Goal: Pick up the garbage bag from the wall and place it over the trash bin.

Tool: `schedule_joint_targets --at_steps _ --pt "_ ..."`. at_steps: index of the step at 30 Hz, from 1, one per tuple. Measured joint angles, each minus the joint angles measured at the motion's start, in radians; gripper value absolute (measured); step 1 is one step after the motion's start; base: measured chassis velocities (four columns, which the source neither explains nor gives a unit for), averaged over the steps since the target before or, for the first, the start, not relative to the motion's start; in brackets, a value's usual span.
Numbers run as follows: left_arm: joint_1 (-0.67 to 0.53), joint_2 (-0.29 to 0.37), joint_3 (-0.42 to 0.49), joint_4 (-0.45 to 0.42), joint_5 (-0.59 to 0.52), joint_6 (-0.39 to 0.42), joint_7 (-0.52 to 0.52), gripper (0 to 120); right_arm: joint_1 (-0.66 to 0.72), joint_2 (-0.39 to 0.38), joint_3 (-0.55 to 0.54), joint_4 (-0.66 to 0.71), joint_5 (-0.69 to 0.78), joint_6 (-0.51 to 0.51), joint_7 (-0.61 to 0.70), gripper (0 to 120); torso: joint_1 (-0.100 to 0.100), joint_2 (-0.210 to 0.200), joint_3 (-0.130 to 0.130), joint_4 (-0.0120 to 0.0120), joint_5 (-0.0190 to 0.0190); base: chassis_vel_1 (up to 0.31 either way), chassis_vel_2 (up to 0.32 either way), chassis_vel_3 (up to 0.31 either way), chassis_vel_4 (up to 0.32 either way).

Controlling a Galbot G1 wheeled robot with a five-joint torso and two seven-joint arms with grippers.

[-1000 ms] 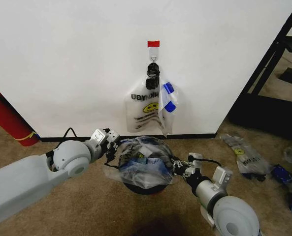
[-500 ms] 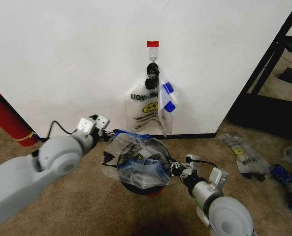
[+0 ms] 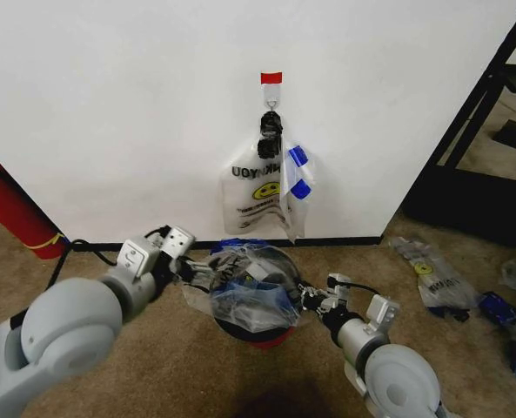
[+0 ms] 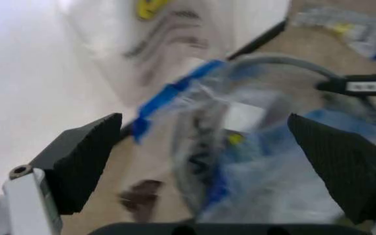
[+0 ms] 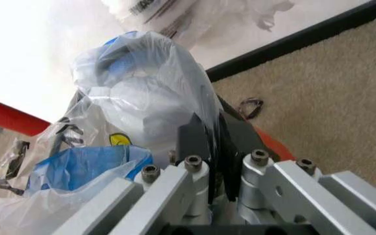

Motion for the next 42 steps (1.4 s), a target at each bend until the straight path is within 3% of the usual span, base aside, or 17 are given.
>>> schedule_joint_targets --at_steps 6,17,25,31,37,42 --pt "-0.086 -0.058 0.08 0.008 -0.11 0.013 -0.007 98 -0.009 0.001 -0.003 0.001 -0.06 0.014 -0.015 0 0.0 0.0 0.0 0.0002 0.0002 0.0 0.0 0.0 0.0" --pt "-0.329 -0.141 0.296 0.159 -0.307 0.016 -0.152 85 -0.014 -0.006 -0.002 0.028 -0.081 0.015 -0.018 0 0.0 0.0 0.0 -0.0001 -0.0001 0.0 0.0 0.0 0.0" --pt "-0.328 -0.109 0.366 0.172 -0.353 0.016 -0.203 55 -0.014 -0.011 0.001 0.034 -0.082 0.013 -0.014 0 0.0 0.0 0.0 0.0004 -0.0001 0.0 0.0 0.0 0.0" --pt "-0.323 -0.092 0.397 0.188 -0.345 0.017 -0.21 50 -0.011 -0.016 -0.001 0.041 -0.079 0.011 -0.007 0 0.0 0.0 0.0 0.0001 -0.0002 0.0 0.0 0.0 0.0" --pt "-0.309 -0.086 0.404 0.182 -0.366 0.017 -0.211 24 -0.006 -0.02 0.002 0.044 -0.071 0.009 0.005 0 0.0 0.0 0.0 0.0002 -0.0002 0.0 0.0 0.0 0.0" --pt "-0.309 -0.088 0.399 0.173 -0.367 0.017 -0.221 10 -0.006 -0.021 0.004 0.044 -0.069 0.009 0.007 0 0.0 0.0 0.0 0.0002 -0.0001 0.0 0.0 0.0 0.0"
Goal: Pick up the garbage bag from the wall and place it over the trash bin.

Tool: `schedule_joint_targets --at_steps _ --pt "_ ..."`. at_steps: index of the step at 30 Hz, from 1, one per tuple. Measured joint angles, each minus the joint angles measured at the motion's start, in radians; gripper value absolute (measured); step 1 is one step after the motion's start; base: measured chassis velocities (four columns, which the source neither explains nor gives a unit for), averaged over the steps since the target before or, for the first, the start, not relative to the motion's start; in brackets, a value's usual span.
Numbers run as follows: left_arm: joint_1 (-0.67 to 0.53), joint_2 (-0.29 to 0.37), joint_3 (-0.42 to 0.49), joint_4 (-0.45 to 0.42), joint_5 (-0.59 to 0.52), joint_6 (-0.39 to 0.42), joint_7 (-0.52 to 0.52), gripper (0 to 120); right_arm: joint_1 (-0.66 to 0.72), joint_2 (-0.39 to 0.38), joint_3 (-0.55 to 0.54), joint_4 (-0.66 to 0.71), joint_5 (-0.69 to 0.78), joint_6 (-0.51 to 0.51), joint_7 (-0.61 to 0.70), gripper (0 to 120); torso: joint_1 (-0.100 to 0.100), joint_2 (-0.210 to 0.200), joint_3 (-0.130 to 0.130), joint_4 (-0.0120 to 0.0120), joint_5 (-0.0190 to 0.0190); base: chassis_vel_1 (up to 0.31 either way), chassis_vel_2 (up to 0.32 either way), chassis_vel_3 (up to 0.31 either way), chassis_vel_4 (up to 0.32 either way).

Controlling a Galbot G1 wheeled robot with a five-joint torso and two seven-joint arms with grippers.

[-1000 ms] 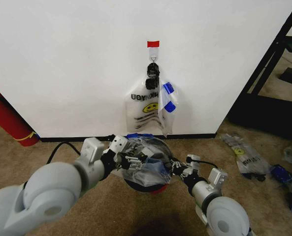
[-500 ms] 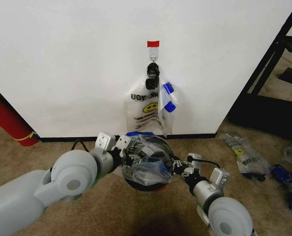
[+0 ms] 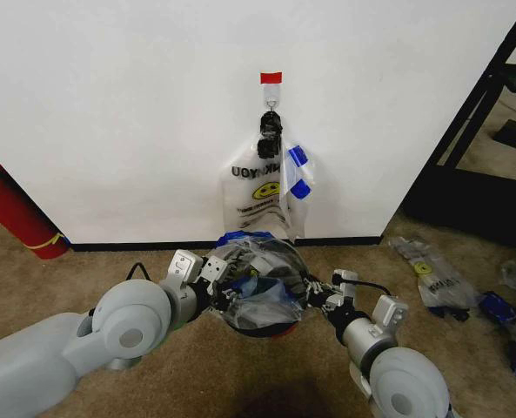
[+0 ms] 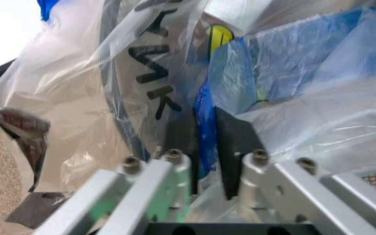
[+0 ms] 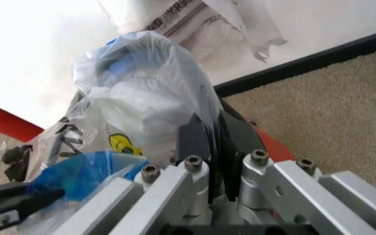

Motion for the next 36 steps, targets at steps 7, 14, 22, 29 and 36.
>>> schedule_joint_targets --at_steps 7,14,22,29,36 --pt "0.042 -0.003 -0.065 -0.035 0.025 0.0 -0.005 0 0.006 0.011 0.001 -0.01 0.017 0.0 0.014 0 0.0 0.0 0.0 -0.0002 -0.0001 0.0 0.0 0.0 0.0" --pt "0.255 0.049 -0.244 -0.147 0.106 -0.006 0.054 0 0.025 0.033 0.013 -0.031 0.092 -0.002 0.069 0 0.0 0.0 0.0 0.0002 0.0 0.0 0.0 0.0 0.0" --pt "0.551 0.048 -0.306 -0.171 0.312 -0.075 0.118 0 0.057 0.048 0.039 -0.031 0.186 -0.002 0.141 0 0.0 0.0 0.0 0.0002 -0.0002 0.0 0.0 0.0 0.0" --pt "0.688 0.022 -0.318 -0.17 0.422 -0.095 0.15 0 0.064 0.057 0.075 -0.026 0.24 -0.002 0.183 0 0.0 0.0 0.0 -0.0003 0.0 0.0 0.0 0.0 0.0" --pt "0.794 -0.008 -0.311 -0.169 0.595 -0.137 0.225 0 0.086 0.066 0.102 -0.025 0.334 -0.01 0.231 0 0.0 0.0 0.0 0.0001 0.0001 0.0 0.0 0.0 0.0"
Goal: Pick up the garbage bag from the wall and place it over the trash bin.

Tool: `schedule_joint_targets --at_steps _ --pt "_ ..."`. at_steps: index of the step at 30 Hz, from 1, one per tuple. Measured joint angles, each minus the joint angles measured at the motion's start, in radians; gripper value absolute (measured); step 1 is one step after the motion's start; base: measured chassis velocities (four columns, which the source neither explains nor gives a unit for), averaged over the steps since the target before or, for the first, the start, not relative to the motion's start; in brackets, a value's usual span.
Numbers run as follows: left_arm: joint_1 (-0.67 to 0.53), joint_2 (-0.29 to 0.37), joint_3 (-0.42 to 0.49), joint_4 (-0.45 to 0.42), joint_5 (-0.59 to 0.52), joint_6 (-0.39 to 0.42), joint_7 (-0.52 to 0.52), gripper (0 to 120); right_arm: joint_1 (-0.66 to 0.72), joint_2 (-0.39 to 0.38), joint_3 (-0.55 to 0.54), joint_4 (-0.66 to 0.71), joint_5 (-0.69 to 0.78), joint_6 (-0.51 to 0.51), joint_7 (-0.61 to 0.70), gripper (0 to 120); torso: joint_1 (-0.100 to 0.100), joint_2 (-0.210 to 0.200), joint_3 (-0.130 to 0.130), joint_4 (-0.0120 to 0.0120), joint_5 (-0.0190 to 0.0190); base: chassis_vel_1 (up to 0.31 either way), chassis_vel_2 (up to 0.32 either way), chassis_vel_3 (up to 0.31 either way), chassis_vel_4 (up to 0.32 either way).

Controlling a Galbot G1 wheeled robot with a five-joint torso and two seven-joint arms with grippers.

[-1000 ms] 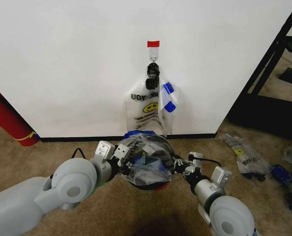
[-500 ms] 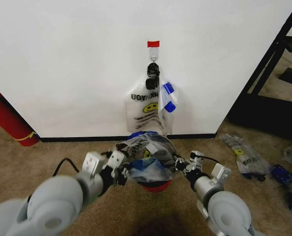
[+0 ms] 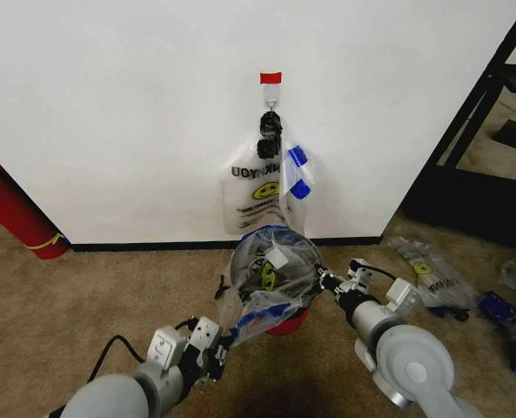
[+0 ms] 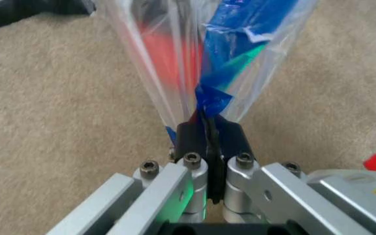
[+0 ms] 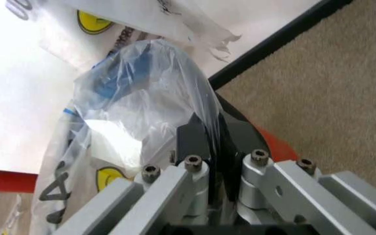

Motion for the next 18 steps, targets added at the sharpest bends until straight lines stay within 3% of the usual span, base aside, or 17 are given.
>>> schedule_joint_targets --at_steps 4,7,14,18 --pt "-0.005 -0.056 0.035 0.032 0.158 -0.05 0.081 0 -0.005 0.005 0.002 0.013 0.02 -0.007 0.003 0 0.0 0.0 0.0 -0.0001 0.0002 0.0 0.0 0.0 0.0" --pt "-0.039 -0.138 0.066 0.107 0.251 -0.081 0.117 0 -0.007 0.012 -0.002 0.022 0.038 -0.015 0.006 0 0.0 0.0 0.0 -0.0003 -0.0005 0.0 0.0 0.0 0.0" --pt "-0.047 -0.165 0.076 0.226 0.415 -0.12 0.152 0 -0.004 0.013 -0.002 0.024 0.041 -0.016 0.006 0 0.0 0.0 0.0 -0.0002 -0.0002 0.0 0.0 0.0 0.0" --pt "-0.026 -0.163 0.063 0.233 0.465 -0.126 0.154 0 0.001 0.016 -0.001 0.021 0.041 -0.015 0.004 0 0.0 0.0 0.0 -0.0002 -0.0002 0.0 0.0 0.0 0.0"
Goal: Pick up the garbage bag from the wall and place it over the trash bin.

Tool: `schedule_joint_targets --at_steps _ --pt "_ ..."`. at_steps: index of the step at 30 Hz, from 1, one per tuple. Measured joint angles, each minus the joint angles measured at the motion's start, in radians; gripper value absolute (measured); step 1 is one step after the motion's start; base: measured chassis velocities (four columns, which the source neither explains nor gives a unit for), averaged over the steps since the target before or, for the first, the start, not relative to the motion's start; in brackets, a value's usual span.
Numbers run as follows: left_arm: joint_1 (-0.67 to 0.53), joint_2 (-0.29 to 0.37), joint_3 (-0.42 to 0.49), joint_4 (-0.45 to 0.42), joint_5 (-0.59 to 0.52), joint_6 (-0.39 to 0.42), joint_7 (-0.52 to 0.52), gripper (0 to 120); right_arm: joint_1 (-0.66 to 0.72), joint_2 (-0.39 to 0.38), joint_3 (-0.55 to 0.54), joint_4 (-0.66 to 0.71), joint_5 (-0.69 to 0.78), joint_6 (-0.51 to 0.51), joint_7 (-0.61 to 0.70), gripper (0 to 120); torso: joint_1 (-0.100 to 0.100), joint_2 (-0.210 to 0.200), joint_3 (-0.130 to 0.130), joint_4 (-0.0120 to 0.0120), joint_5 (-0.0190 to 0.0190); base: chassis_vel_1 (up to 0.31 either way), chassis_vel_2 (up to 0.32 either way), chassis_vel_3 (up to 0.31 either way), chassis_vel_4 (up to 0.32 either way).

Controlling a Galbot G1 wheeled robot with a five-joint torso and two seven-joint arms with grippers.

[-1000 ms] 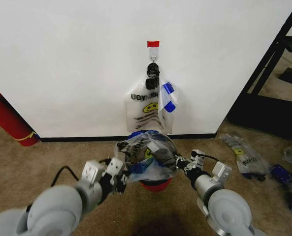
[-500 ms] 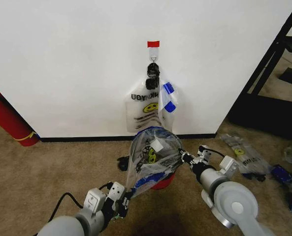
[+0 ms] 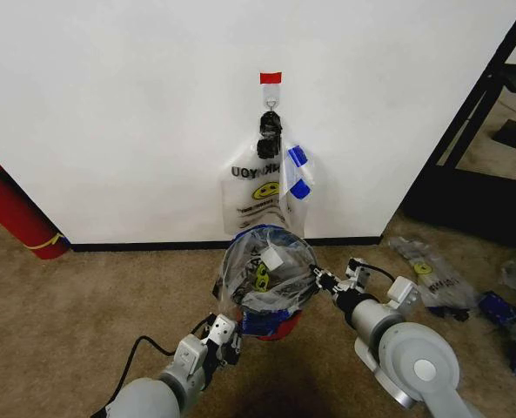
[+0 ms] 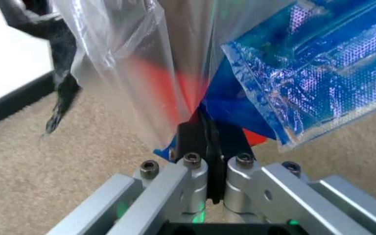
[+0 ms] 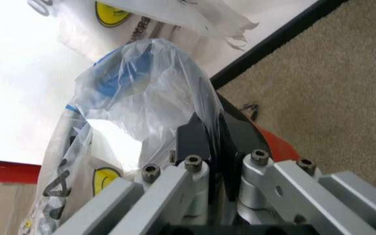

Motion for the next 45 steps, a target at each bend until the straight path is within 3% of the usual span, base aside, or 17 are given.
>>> schedule_joint_targets --at_steps 5,11,13,18,23,28,35,40,45 --pt "0.05 0.019 -0.028 -0.084 0.003 -0.001 -0.019 8 0.011 0.003 0.0 -0.023 -0.005 0.004 -0.003 0 0.0 0.0 0.0 0.0001 0.0002 0.0 0.0 0.0 0.0" --pt "0.122 0.068 -0.056 -0.227 0.005 -0.008 -0.05 34 0.025 0.029 0.079 -0.054 0.025 0.008 0.003 0 0.0 0.0 0.0 0.0002 0.0004 0.0 0.0 0.0 0.0" --pt "0.124 0.072 -0.056 -0.231 0.005 -0.008 -0.054 38 0.023 0.031 0.094 -0.055 0.032 0.008 0.004 0 0.0 0.0 0.0 0.0001 0.0002 0.0 0.0 0.0 0.0" --pt "0.128 0.067 -0.055 -0.235 -0.012 -0.017 -0.08 59 0.009 0.03 0.147 -0.054 0.054 0.012 0.012 0 0.0 0.0 0.0 0.0001 0.0002 0.0 0.0 0.0 0.0" --pt "0.119 0.025 -0.05 -0.235 -0.11 -0.027 -0.128 74 0.004 0.024 0.155 -0.048 0.057 0.013 0.012 0 0.0 0.0 0.0 0.0 0.0 0.0 0.0 0.0 0.0" --pt "0.119 0.009 -0.063 -0.234 -0.326 0.029 -0.179 95 0.007 0.022 0.158 -0.06 0.05 0.013 0.012 0 0.0 0.0 0.0 0.0002 0.0001 0.0 0.0 0.0 0.0" --pt "0.102 0.039 -0.127 -0.233 -0.46 0.065 -0.186 100 0.018 0.026 0.168 -0.069 0.051 0.013 0.009 0 0.0 0.0 0.0 0.0002 0.0001 0.0 0.0 0.0 0.0" --pt "0.048 0.021 -0.097 -0.232 -0.408 0.02 -0.085 98 0.015 0.033 0.161 -0.064 0.045 0.013 0.008 0 0.0 0.0 0.0 0.0002 0.0001 0.0 0.0 0.0 0.0" --pt "-0.113 0.013 -0.007 -0.232 -0.322 -0.044 0.068 95 -0.001 0.037 0.146 -0.056 0.023 0.011 0.008 0 0.0 0.0 0.0 -0.0002 0.0001 0.0 0.0 0.0 0.0"
